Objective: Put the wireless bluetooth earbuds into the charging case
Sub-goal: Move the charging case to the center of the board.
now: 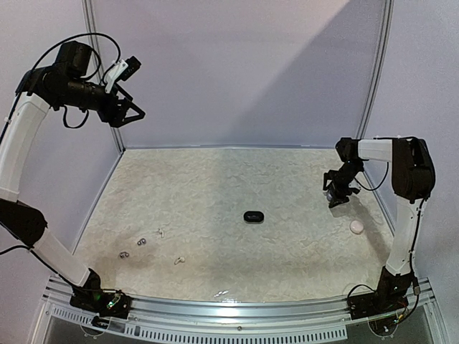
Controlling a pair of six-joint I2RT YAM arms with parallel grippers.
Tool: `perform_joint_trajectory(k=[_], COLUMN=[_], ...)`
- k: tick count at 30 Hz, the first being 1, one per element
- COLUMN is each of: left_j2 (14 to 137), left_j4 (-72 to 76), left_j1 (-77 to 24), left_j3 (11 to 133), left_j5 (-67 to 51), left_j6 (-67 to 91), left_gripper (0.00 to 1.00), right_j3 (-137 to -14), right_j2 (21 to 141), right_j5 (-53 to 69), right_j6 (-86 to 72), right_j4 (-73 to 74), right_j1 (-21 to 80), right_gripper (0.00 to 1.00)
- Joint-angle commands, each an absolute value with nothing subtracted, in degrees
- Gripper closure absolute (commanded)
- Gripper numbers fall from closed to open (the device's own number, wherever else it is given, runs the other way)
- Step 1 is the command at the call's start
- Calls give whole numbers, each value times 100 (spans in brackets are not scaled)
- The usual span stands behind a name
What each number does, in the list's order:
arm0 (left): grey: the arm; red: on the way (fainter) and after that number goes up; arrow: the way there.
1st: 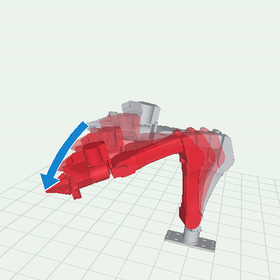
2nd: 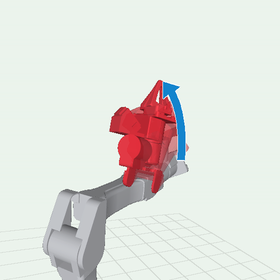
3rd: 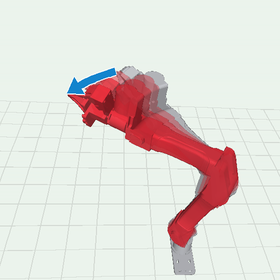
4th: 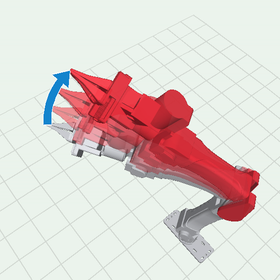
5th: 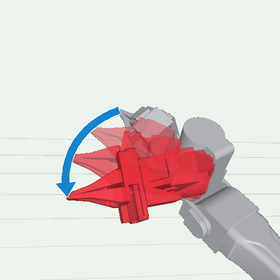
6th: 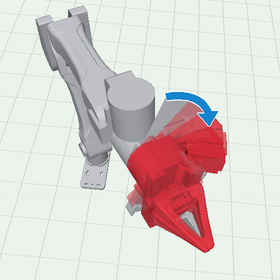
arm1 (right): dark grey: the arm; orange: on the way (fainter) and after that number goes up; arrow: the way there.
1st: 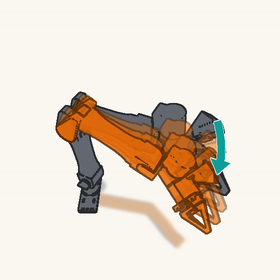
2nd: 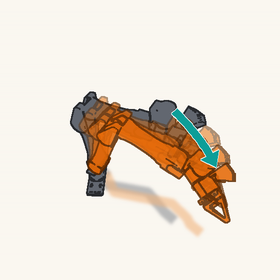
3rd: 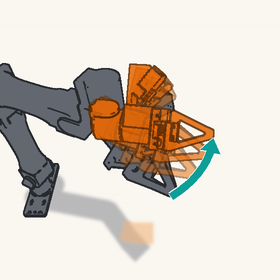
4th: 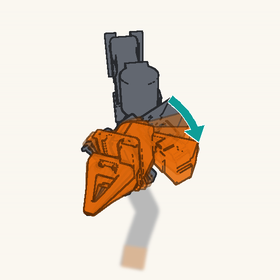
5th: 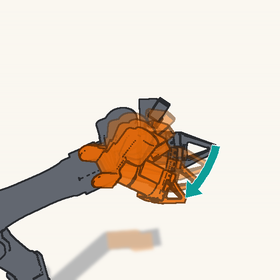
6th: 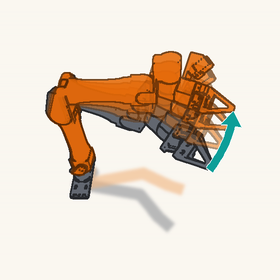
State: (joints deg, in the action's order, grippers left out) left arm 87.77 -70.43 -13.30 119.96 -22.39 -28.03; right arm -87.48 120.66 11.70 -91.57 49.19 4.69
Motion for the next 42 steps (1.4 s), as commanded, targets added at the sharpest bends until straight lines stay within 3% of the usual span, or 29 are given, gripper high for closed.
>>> perform_joint_trajectory(k=[1, 7, 16, 25, 37, 42], left_j2=[8682, 8647, 8622, 8569, 8531, 8526], left_j4=[-7163, -7163, -7163, -7162, -7154, -7146], left_j1=[-1231, -1194, -1163, -1140, -1142, -1141], left_j3=[11915, 11899, 11859, 11795, 11734, 11673], left_j5=[-2201, -2204, -2223, -2206, -2242, -2289], left_j6=[-2772, -2760, -2744, -2724, -2694, -2670], left_gripper=[14, 14, 14, 14, 14, 14], right_j3=[-8600, -8632, -7882, -7962, -7673, -7830], right_j2=[12035, 12117, 11774, 11798, 11664, 11710], right_j5=[971, 1024, 1250, 1248, 1296, 1203], right_j6=[-9592, -9767, -10583, -10744, -10899, -10570], right_j4=[4934, 4918, 4206, 4324, 3982, 4122], right_j1=[448, 440, 439, 435, 439, 439], right_gripper=[17, 13, 12, 13, 29, 28])
